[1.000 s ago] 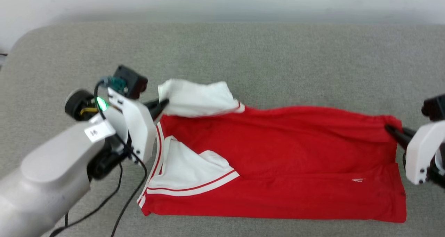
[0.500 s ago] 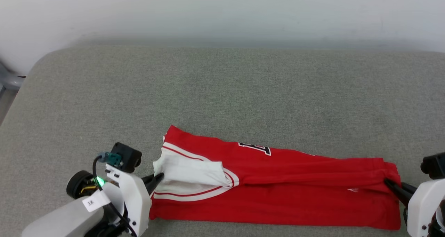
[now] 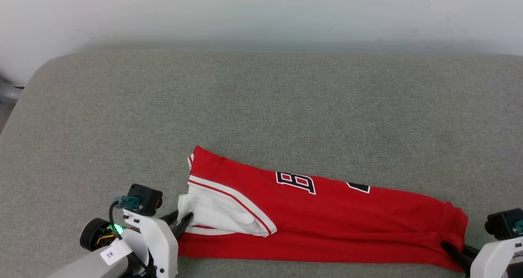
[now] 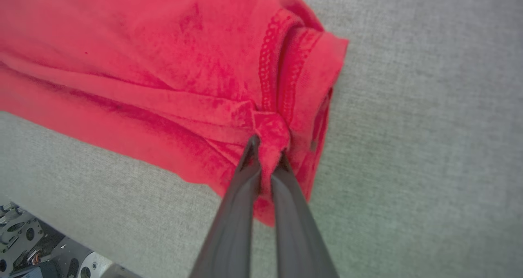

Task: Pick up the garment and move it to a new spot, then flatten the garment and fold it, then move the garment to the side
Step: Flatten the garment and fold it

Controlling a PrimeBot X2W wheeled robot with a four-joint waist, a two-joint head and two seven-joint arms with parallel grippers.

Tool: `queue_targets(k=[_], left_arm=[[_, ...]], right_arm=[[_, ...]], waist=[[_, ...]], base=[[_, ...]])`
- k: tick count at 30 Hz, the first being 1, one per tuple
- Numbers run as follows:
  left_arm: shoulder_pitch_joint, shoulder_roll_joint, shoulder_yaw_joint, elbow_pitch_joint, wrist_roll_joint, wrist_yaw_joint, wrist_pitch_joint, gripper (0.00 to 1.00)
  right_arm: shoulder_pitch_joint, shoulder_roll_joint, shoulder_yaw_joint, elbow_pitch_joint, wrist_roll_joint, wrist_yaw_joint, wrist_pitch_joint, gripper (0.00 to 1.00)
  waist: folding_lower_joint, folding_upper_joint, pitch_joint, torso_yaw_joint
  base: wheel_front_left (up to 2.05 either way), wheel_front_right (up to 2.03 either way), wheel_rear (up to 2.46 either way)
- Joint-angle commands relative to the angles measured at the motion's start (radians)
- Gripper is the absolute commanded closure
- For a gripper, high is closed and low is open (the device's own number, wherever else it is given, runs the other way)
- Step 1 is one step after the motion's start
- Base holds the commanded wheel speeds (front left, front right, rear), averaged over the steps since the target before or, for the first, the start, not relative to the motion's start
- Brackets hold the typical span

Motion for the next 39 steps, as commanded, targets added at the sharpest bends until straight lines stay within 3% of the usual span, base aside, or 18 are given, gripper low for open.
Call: queue_targets(k=[1,11,16,21,27,32,39], left_arm=[[0.019,-0.008,0.013,0.007,-0.005,0.009,-0.023,0.00],[0.073,-0.027,0.086,0.017,0.048,0.148,-0.209,0.00],[0.107,-0.035,0.156,-0.020,0.123,0.234,-0.235,0.00],[0.184,-0.077,0.317,-0.079,0.277,0.298,-0.237,0.00],[0.292,-0.151,0.504,-0.128,0.449,0.301,-0.237,0.00],[0.352,-0.194,0.597,-0.140,0.549,0.313,-0.236,0.00],[0.427,-0.277,0.740,-0.183,0.679,0.277,-0.237,0.00]], right_arm=[[0.008,0.005,-0.010,-0.004,-0.012,-0.001,-0.014,0.00],[0.020,-0.024,-0.097,-0.102,0.003,-0.001,-0.047,0.00],[0.013,-0.059,-0.144,-0.128,0.031,-0.001,0.018,0.00],[0.025,-0.090,-0.179,-0.118,0.107,-0.001,0.143,0.00],[0.029,-0.083,-0.189,-0.063,0.162,-0.001,0.255,0.00],[0.013,-0.059,-0.170,-0.028,0.162,-0.001,0.267,0.00],[-0.023,-0.017,-0.119,0.033,0.153,-0.001,0.249,0.00]], waist=[[0.0000,-0.0001,-0.007,-0.002],[0.0000,-0.0001,-0.063,-0.004],[0.0000,-0.0001,-0.071,0.002],[0.0000,-0.0001,-0.063,0.017],[0.0000,-0.0001,-0.043,0.042],[0.0000,-0.0001,-0.028,0.060],[0.0000,-0.0001,-0.004,0.088]], base=[[0.00,0.00,0.00],[0.00,0.00,0.00],[0.00,0.00,0.00],[0.00,0.00,0.00],[0.00,0.00,0.00],[0.00,0.00,0.00],[0.00,0.00,0.00]])
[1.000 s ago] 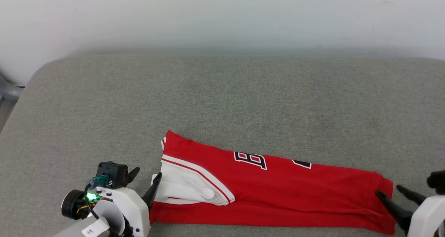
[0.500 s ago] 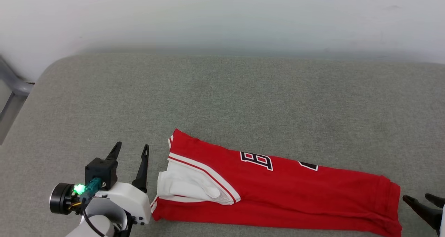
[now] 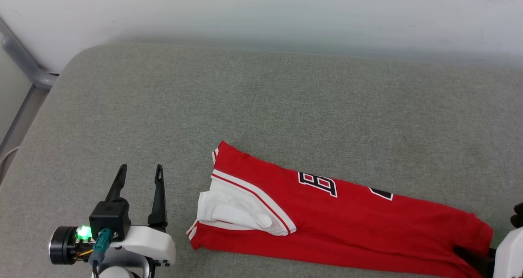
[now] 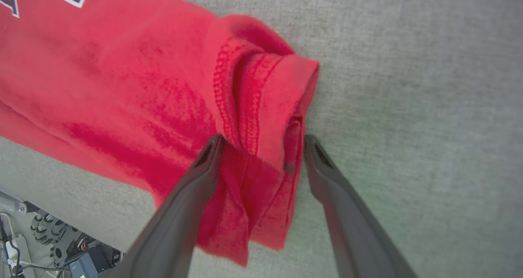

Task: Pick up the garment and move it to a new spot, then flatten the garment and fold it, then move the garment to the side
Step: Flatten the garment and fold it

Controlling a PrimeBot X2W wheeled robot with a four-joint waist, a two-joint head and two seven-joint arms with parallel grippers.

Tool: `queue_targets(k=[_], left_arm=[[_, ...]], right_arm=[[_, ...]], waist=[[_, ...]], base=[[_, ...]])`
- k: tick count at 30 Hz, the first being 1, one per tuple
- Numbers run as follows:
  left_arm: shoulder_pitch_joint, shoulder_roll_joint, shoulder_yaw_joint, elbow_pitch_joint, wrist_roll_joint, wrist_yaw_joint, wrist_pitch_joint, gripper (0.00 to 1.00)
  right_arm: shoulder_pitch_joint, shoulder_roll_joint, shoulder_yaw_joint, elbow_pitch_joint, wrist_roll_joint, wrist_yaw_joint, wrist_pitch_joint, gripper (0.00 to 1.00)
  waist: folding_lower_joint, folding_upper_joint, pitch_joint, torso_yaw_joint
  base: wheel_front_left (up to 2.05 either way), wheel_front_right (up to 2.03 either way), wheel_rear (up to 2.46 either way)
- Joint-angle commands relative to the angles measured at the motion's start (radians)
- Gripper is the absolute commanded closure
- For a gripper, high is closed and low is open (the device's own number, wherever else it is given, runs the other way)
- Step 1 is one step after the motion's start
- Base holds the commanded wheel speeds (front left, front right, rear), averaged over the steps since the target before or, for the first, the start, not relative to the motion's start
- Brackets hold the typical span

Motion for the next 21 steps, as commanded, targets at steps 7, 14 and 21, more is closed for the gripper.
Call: queue_targets(k=[7,14,21], left_arm=[[0.071,-0.092,0.088,-0.022,0.126,-0.061,-0.005,0.00],[0.127,-0.190,0.162,-0.036,0.236,-0.107,-0.005,0.00],[0.172,-0.241,0.219,-0.054,0.316,-0.146,-0.005,0.00]], right_arm=[[-0.044,0.050,0.082,0.044,0.020,0.000,-0.030,0.00],[-0.067,0.051,0.154,0.076,0.028,0.001,-0.065,0.52],[-0.078,-0.007,0.154,0.124,0.041,-0.001,-0.112,1.00]], waist=[[0.0000,0.0000,0.013,0.015],[0.0000,0.0000,-0.001,0.017],[0.0000,0.0000,-0.025,0.010]], base=[[0.00,0.00,0.00],[0.00,0.00,0.00],[0.00,0.00,0.00]])
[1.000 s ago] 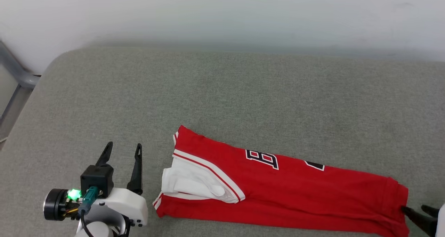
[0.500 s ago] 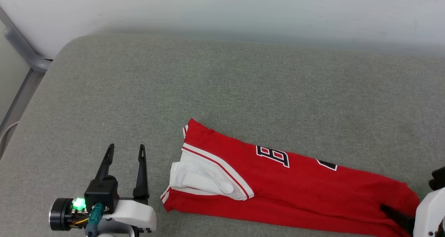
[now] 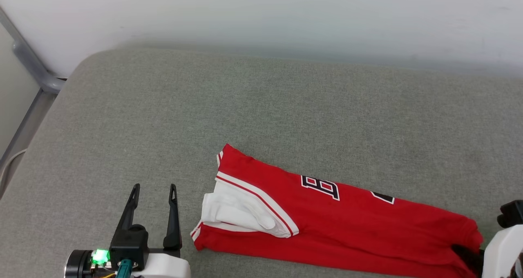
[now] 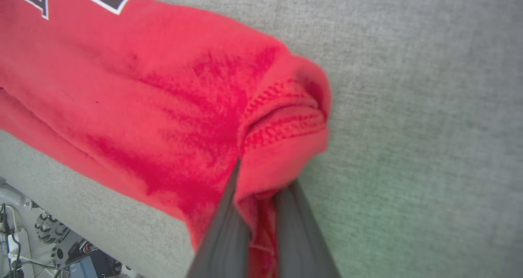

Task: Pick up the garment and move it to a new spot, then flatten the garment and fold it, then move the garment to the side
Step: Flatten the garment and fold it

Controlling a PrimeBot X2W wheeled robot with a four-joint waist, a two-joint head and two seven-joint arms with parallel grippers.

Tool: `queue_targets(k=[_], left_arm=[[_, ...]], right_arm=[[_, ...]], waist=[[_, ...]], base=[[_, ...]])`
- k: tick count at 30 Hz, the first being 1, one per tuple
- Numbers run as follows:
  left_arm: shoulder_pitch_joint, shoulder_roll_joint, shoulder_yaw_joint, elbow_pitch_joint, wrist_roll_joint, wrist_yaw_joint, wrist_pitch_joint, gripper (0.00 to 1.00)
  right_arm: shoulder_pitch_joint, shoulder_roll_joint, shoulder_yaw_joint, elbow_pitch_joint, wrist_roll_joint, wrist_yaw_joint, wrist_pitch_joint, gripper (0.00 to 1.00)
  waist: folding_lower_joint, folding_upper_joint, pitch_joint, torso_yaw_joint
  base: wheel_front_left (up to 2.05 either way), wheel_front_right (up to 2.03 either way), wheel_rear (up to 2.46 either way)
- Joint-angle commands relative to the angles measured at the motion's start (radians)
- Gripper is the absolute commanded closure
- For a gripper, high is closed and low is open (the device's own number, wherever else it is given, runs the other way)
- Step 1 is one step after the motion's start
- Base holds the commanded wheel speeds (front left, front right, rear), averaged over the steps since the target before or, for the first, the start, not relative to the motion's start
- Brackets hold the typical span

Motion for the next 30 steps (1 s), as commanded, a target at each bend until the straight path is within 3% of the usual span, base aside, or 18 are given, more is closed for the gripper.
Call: queue_targets(k=[1,8,14,21,30], left_arm=[[0.012,-0.004,0.007,-0.002,0.007,-0.004,-0.005,0.00],[0.039,-0.022,0.030,0.002,0.060,-0.046,-0.005,0.00],[0.050,-0.035,0.036,0.015,0.084,-0.063,-0.005,0.00],[0.077,-0.044,0.044,0.022,0.104,-0.073,-0.005,0.00],[0.074,-0.057,0.053,0.025,0.110,-0.084,-0.005,0.00]], right_arm=[[0.000,-0.015,0.001,0.017,0.004,-0.002,-0.002,1.00],[-0.016,-0.093,-0.033,0.097,0.001,-0.002,-0.026,1.00],[-0.029,-0.118,-0.049,0.136,0.017,-0.002,-0.014,1.00],[0.010,-0.121,-0.031,-0.053,0.085,-0.002,0.047,1.00],[-0.020,-0.038,-0.032,-0.325,0.063,-0.001,0.114,1.00]], waist=[[0.0000,-0.0001,-0.005,-0.002],[0.0000,-0.0001,-0.027,-0.015],[0.0000,-0.0001,-0.050,-0.023],[0.0000,-0.0001,-0.074,-0.037],[0.0000,-0.0001,-0.069,-0.031]], base=[[0.00,0.00,0.00],[0.00,0.00,0.00],[0.00,0.00,0.00],[0.00,0.00,0.00],[0.00,0.00,0.00]])
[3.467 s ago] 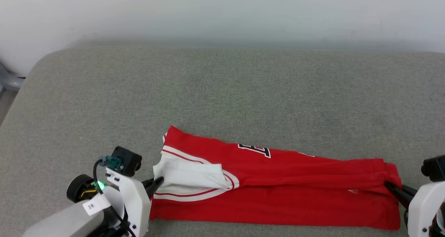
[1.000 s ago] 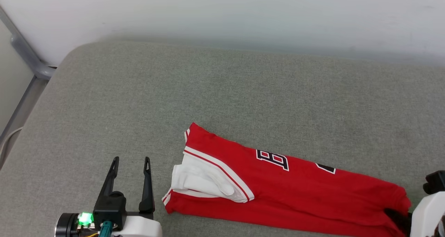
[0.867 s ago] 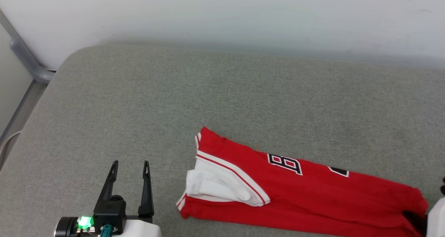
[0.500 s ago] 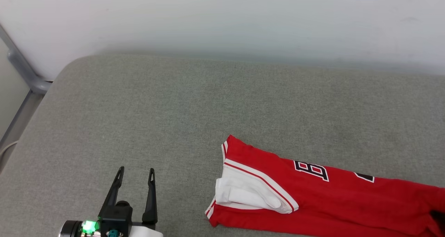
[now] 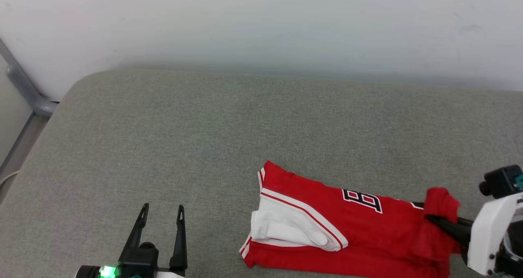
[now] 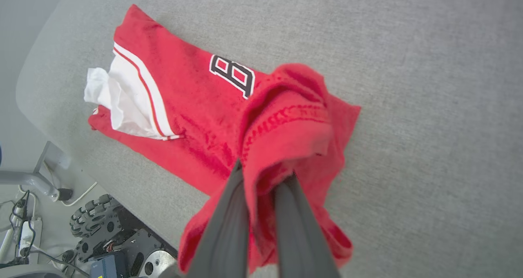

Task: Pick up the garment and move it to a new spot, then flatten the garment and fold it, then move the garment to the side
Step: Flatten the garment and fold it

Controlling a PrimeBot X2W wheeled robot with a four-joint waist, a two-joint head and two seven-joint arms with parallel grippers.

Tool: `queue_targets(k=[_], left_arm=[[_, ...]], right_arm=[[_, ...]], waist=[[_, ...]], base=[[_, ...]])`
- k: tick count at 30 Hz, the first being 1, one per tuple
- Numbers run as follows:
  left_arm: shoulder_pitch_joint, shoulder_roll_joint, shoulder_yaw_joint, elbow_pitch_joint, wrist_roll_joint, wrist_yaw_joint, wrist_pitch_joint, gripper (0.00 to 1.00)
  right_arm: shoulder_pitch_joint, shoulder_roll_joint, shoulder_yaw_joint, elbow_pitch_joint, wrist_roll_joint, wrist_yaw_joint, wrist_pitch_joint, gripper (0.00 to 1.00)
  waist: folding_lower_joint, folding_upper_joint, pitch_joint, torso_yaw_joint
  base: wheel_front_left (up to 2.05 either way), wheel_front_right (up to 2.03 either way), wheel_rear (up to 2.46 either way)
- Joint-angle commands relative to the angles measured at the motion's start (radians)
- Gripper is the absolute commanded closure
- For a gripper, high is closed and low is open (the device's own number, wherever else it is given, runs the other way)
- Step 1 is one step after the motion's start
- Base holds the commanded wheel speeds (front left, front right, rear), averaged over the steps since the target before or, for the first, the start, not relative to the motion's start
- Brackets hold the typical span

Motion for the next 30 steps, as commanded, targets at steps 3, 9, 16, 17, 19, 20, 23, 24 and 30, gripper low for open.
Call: queue_targets(k=[3,9,16,17,19,20,23,24,30], left_arm=[[-0.013,-0.006,0.008,0.004,0.004,-0.008,-0.004,0.00],[-0.041,-0.024,0.018,0.009,0.004,-0.024,-0.004,0.00],[-0.064,-0.034,0.022,0.012,0.009,-0.034,-0.004,0.00],[-0.070,-0.036,0.021,0.012,0.008,-0.035,-0.004,0.00],[-0.079,-0.039,0.020,0.013,0.011,-0.040,-0.004,0.00],[-0.081,-0.041,0.019,0.015,0.012,-0.041,-0.003,0.00],[-0.094,-0.049,0.018,0.016,0.015,-0.044,-0.004,0.00],[-0.099,-0.056,0.015,0.019,0.016,-0.048,-0.003,0.00],[-0.104,-0.063,0.022,0.024,0.016,-0.049,-0.003,0.00]], right_arm=[[-0.046,0.059,0.025,-0.052,-0.045,0.000,0.032,1.00],[-0.196,0.220,0.156,-0.055,-0.139,-0.001,0.052,1.00],[-0.323,0.339,0.282,0.059,-0.219,-0.001,0.011,1.00],[-0.345,0.356,0.299,0.088,-0.230,0.000,0.004,1.00],[-0.383,0.389,0.335,0.149,-0.252,0.000,-0.011,1.00],[-0.400,0.405,0.350,0.183,-0.260,0.000,-0.020,1.00],[-0.441,0.443,0.387,0.288,-0.283,0.000,-0.043,1.00],[-0.463,0.470,0.419,0.398,-0.298,-0.001,-0.069,1.00],[-0.477,0.491,0.476,0.551,-0.319,-0.001,-0.143,1.00]], waist=[[0.0000,0.0000,0.014,0.010],[0.0000,0.0000,0.052,0.031],[0.0000,0.0000,0.081,0.046],[0.0000,0.0000,0.087,0.049],[0.0000,0.0000,0.097,0.056],[0.0000,0.0000,0.102,0.060],[0.0000,0.0000,0.118,0.070],[0.0000,0.0000,0.132,0.081],[0.0000,0.0000,0.141,0.088]], base=[[0.00,0.00,0.00],[0.00,0.00,0.00],[0.00,0.00,0.00],[0.00,0.00,0.00],[0.00,0.00,0.00],[0.00,0.00,0.00],[0.00,0.00,0.00],[0.00,0.00,0.00],[0.00,0.00,0.00]])
